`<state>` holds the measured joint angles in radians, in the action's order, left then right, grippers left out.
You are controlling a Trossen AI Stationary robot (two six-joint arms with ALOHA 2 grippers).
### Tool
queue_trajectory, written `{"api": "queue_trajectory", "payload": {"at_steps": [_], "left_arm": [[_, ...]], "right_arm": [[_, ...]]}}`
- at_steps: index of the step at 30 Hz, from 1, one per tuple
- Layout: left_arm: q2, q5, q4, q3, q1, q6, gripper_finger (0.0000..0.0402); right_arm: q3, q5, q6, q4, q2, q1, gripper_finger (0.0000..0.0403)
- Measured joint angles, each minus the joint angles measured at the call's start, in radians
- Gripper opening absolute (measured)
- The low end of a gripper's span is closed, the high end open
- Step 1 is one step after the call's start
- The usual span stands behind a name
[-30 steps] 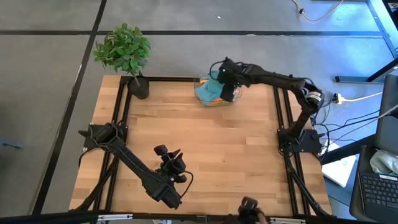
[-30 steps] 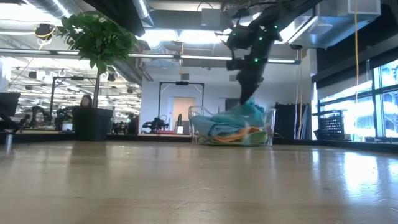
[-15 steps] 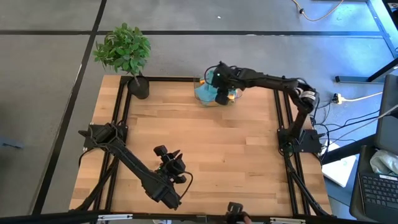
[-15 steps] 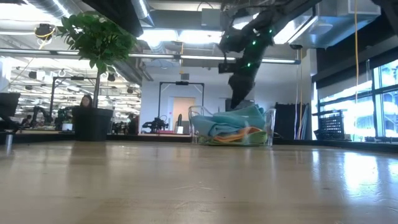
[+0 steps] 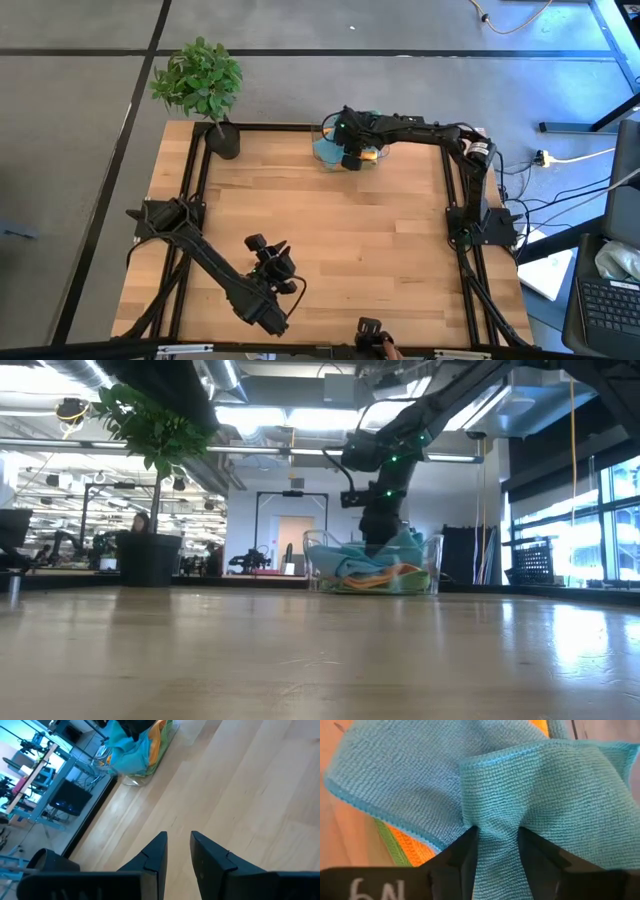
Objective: Fold microfiber towels
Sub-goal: Put the folded blue microfiber towel into the transparent bin
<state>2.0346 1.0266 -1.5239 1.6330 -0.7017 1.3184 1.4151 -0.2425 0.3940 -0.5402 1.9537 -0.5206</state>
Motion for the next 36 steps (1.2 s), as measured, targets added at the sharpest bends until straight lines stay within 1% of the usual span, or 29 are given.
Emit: {"api": "queue_trajectory", "payload": {"at_steps": [3,5,7,8,9,11,15,17,19,21,24,29,34,36], "left_arm": [[0.0,0.0,0.0,-0.004,0.0,0.007,0.0076],[0.0,0.0,0.0,-0.004,0.0,0.008,0.0076],[0.0,0.0,0.0,-0.004,0.0,0.009,0.0076],[0.0,0.0,0.0,-0.004,0.0,0.01,0.0076],[0.0,0.0,0.0,-0.004,0.0,0.011,0.0076],[0.0,0.0,0.001,-0.004,0.0,0.011,0.0076],[0.0,0.001,0.01,-0.004,0.0,0.01,0.0076],[0.0,0.001,0.01,-0.004,0.0,0.01,0.0076],[0.0,0.001,0.01,-0.004,0.0,0.009,0.0076],[0.0,0.001,0.011,-0.004,0.0,0.008,0.0076],[0.0,0.001,0.011,-0.004,0.0,0.007,0.0076],[0.0,0.002,0.013,-0.004,0.0,0.007,0.0076],[0.0,0.003,0.017,-0.004,0.0,0.007,0.0076],[0.0,0.004,0.018,-0.004,0.0,0.007,0.0076]], "right_arm": [[0.0,0.0,0.009,0.004,0.0,0.0,0.0118],[0.0,0.003,0.03,0.007,0.0,0.0,0.0083],[0.0,0.02,0.047,0.007,0.0,0.0,0.0033],[0.0,0.03,0.054,0.006,0.0,0.0,0.0018],[0.0,0.033,0.056,0.006,0.0,0.0,0.0012],[0.0,0.041,0.056,0.001,0.0,0.0,0.0011],[0.0,0.133,0.03,-0.059,-0.001,0.005,0.0005],[0.0,0.171,0.009,-0.093,-0.003,0.025,0.0004],[0.0,0.177,0.003,-0.131,-0.004,0.057,0.0004],[0.0,0.15,0.002,-0.148,-0.004,0.089,0.0003],[0.0,0.074,0.01,-0.154,-0.008,0.128,0.0002],[0.0,-0.044,0.005,-0.155,-0.027,0.144,0.0009],[0.0,-0.049,-0.022,-0.201,-0.096,0.144,0.0044],[0.0,-0.03,-0.031,-0.22,-0.132,0.144,0.006]]}}
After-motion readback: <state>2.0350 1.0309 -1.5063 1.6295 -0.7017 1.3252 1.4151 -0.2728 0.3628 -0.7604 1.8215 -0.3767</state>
